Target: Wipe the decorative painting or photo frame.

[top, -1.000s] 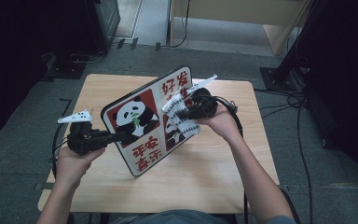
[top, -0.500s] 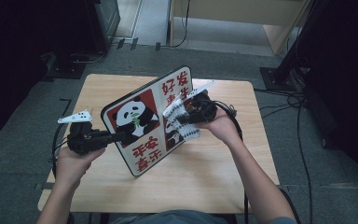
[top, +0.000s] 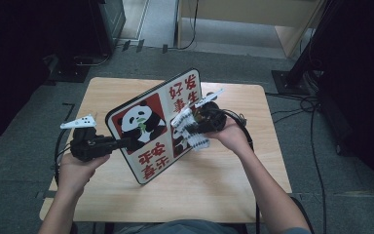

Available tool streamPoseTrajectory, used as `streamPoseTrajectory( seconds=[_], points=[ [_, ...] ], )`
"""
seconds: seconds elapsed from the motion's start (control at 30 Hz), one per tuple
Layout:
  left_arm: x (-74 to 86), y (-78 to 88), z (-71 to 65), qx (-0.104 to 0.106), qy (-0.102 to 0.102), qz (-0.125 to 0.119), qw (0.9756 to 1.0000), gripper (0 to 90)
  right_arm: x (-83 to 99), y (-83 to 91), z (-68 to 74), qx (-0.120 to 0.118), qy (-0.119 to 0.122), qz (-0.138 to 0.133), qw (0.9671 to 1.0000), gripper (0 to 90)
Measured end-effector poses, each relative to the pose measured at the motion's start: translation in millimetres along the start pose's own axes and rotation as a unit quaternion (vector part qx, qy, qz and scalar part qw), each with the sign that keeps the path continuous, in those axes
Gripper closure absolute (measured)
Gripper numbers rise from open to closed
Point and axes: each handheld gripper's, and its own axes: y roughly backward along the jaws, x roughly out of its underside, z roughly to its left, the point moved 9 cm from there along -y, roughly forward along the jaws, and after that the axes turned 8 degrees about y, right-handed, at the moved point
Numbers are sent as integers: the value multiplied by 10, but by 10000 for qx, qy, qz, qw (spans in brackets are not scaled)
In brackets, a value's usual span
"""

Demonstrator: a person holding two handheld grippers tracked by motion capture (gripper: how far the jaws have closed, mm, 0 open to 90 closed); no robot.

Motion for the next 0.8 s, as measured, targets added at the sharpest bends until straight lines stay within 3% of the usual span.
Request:
streamPoseTrajectory(
  seconds=[0.3,0.8],
  points=[
    [4,3,-2,15,-2,15,10000,779,131,-99,12,0,-39,191,9998,768],
    [3,3,0,29,-18,26,10000,779,384,-245,-18,-34,-195,287,9994,766]
  ],
)
